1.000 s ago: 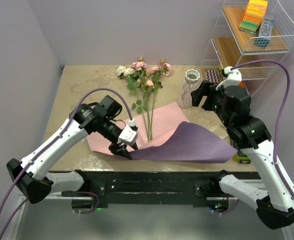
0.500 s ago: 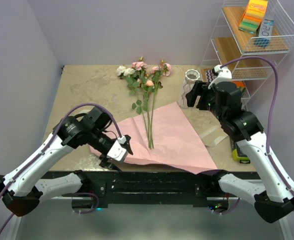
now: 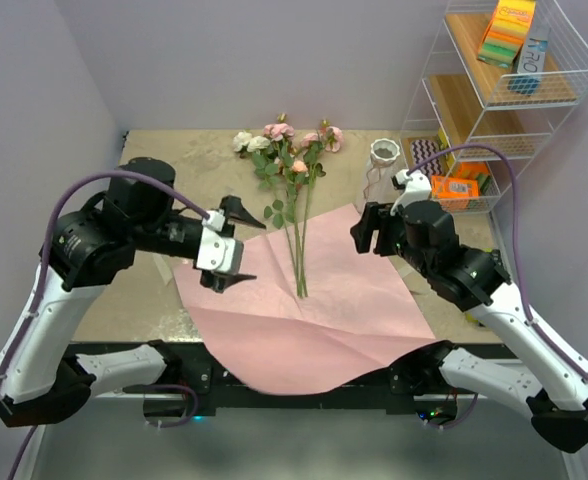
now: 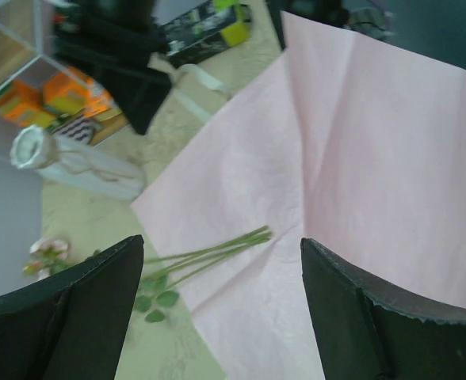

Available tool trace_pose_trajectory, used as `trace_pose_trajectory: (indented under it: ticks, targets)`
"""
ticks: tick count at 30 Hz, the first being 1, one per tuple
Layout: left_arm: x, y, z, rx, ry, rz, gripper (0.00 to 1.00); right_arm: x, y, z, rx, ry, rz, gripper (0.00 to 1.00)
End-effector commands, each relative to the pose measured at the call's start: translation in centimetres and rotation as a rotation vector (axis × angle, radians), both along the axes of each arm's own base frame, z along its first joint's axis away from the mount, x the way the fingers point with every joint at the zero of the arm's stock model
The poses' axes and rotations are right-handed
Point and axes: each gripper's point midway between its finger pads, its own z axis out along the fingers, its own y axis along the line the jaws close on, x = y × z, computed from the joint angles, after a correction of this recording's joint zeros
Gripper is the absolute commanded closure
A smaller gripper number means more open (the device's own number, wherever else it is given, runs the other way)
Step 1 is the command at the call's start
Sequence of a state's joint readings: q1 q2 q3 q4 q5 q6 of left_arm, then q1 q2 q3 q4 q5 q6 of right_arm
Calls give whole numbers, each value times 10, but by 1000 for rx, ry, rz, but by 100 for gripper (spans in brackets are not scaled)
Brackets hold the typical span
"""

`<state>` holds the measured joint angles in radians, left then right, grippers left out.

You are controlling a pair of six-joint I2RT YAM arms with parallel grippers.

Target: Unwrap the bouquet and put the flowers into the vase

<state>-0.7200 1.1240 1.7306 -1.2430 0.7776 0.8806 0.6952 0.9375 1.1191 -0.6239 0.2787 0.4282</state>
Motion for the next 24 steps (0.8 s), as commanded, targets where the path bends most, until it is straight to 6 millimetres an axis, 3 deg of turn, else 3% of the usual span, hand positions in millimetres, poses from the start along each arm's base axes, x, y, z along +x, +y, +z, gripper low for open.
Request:
trace_pose_trajectory:
  ticks: [1,2,5,8,9,10,11,12,13,16,17,18,19,24]
  targets:
    - [65,3,27,-81,11,302,15,-10,-5,3,78,-38,-26,28]
    - [80,1,28,-101,10,332,16,-12,-5,-1,82,-32,-26,28]
    - [127,8,4,-91,95,490,13,-12,-2,-18,61,-8,-21,28]
    - [171,24,-37,-81,267,591,15,3,1,-29,-6,14,-52,28]
    - [177,26,-51,-97,374,592,16,10,4,-25,-21,17,-58,27]
    - [199,48,-60,-122,431,658,16,14,6,-30,-61,40,-59,27]
    - [217,54,-85,-106,532,682,16,25,11,-46,-119,81,-75,28]
    - [227,61,-95,-113,608,708,16,32,14,-37,-125,71,-85,28]
    - [244,77,-124,-76,702,775,15,38,17,-38,-143,70,-89,28]
    - [275,102,-163,8,664,952,16,64,29,-43,-173,51,-116,30]
    - [283,110,-170,10,634,1010,16,71,34,-37,-170,36,-115,31]
    - [287,126,-194,54,630,1128,15,79,43,-51,-189,60,-102,32]
    - [294,131,-200,59,606,1159,15,85,51,-50,-181,48,-90,32]
    - [293,148,-243,164,633,1244,14,113,85,-65,-166,0,-17,34]
